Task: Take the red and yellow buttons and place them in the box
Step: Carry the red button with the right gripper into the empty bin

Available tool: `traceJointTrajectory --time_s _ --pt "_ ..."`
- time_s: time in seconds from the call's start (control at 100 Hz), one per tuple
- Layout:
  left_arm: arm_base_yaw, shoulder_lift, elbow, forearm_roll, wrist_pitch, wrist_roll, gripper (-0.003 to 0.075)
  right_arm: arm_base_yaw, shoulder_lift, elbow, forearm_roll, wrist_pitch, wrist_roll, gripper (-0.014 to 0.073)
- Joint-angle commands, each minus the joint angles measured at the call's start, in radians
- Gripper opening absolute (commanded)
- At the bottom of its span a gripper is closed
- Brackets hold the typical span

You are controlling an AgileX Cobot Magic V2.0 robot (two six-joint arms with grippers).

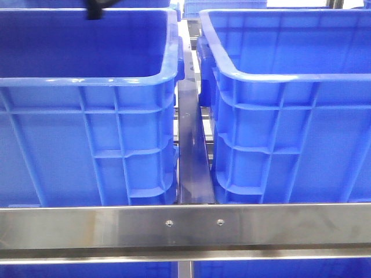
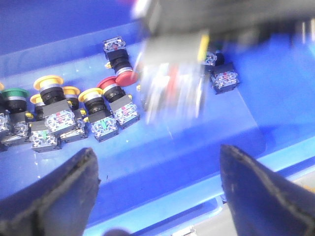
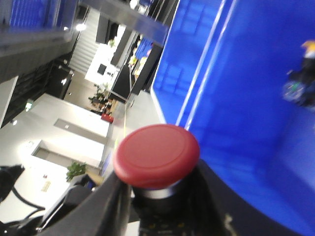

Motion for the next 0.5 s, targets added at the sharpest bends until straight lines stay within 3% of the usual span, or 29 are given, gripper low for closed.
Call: traceJointTrajectory --time_s 0.0,0.49 --pt "-0.007 -0.005 -0.028 -0.016 -0.07 0.001 0.0475 -0.043 -0.077 -0.035 0.042 0.074 -0.014 0.0202" --pt "-0.007 -0.005 -0.028 -0.016 -0.07 0.001 0.0475 -0.312 -0.274 0.152 -0.063 0.087 -0.016 0.0202"
